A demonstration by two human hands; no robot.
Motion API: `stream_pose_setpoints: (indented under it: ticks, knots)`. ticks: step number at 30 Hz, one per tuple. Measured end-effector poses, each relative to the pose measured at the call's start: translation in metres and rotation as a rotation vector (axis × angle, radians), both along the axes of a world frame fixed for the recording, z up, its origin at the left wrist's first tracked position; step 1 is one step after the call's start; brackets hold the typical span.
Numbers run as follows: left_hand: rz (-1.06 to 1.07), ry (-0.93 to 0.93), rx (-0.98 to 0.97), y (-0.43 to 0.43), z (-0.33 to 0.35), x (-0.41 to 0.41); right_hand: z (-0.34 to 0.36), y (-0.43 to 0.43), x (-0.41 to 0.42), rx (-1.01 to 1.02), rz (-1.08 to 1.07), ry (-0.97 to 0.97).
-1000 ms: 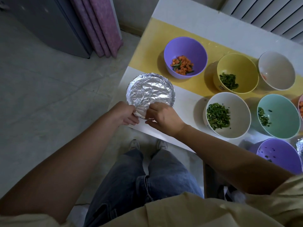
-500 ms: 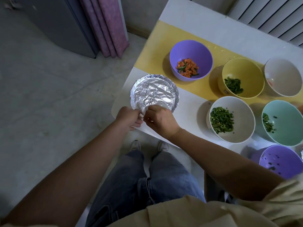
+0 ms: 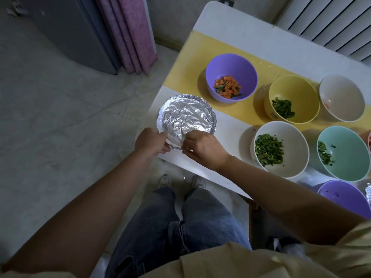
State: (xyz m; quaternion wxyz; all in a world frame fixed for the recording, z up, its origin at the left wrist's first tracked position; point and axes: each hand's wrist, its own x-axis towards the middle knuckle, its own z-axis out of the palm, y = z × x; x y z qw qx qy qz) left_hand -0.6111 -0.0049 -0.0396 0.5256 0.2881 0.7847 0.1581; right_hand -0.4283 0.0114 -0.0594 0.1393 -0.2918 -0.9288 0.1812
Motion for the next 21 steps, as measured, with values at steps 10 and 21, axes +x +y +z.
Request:
stream_pose_setpoints:
  ticks: [10, 21]
  knots:
    - [0.109, -0.138, -0.085, -0.01, 0.003, 0.015, -0.002, -0.008, -0.026, -0.036, -0.059, 0.057]
    - [0.049, -0.082, -0.032, -0.006, 0.0, 0.007, -0.001, -0.005, -0.025, -0.064, -0.087, 0.039]
